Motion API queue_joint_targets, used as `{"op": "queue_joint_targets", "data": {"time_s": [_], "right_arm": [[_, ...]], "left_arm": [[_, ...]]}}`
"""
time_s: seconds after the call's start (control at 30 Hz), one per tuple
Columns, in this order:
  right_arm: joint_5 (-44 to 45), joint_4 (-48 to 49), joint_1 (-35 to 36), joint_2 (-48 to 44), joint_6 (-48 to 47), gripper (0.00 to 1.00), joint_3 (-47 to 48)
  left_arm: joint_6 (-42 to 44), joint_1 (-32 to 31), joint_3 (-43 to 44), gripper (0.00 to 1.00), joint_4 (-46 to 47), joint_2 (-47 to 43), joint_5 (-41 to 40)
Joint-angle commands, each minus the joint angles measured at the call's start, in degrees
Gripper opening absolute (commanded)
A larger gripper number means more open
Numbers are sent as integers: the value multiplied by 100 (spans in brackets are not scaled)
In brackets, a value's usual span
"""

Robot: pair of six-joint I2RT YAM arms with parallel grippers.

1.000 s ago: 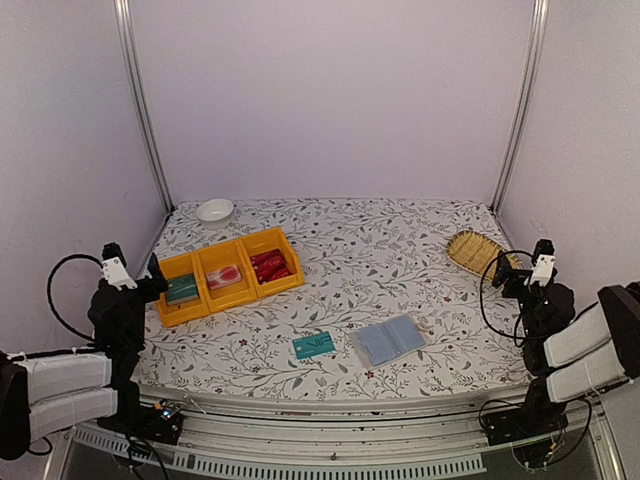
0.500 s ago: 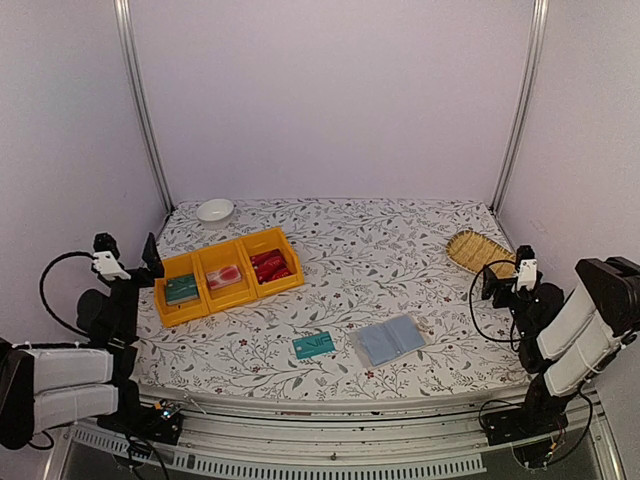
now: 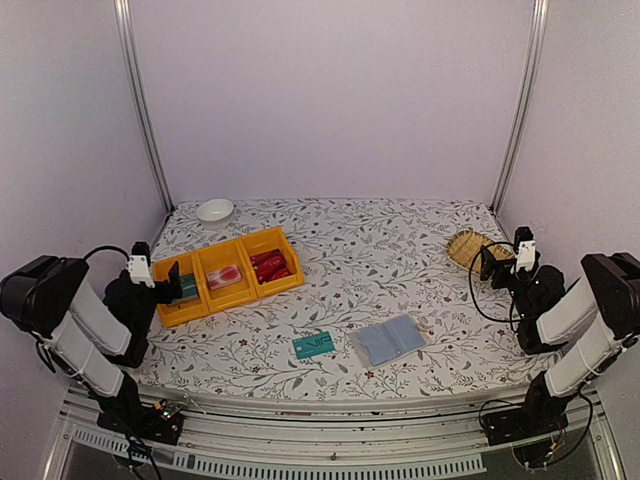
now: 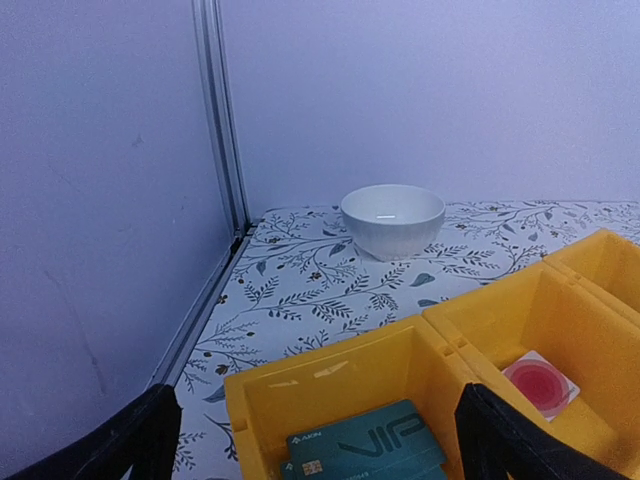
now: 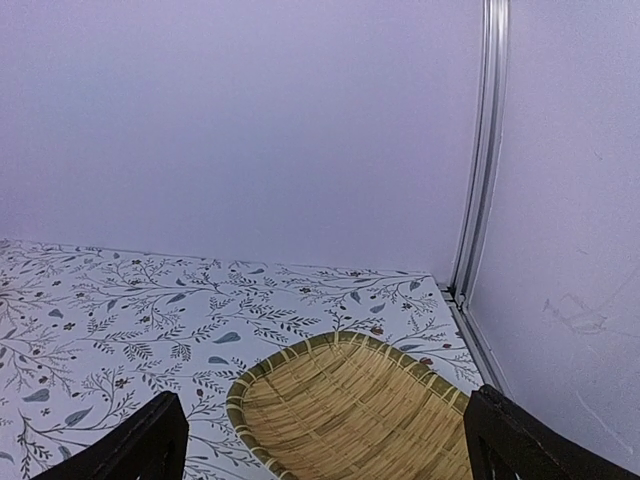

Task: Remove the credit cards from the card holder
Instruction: Reset both arms

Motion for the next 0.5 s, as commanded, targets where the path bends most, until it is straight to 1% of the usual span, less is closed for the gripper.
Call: {"op": "queue_joint_targets", "data": {"time_s": [0.0, 0.03, 0.13, 0.23, 0.47], "right_arm": [[247, -346, -30, -65, 140, 99, 137], [279, -428, -30, -67, 130, 99, 173], [515, -866, -30, -59, 245, 99, 400], [627, -737, -29, -68, 271, 99, 334], [672, -802, -28, -60, 301, 99, 364]], "left_arm": [[-52, 83, 17, 99, 1078, 13, -4], [-45, 89, 47, 99, 1080, 34, -19], [-96, 90, 191, 98, 695, -41, -84], [-107, 90, 341, 99, 364, -69, -98], [-198, 122, 575, 99, -94, -81, -206]]}}
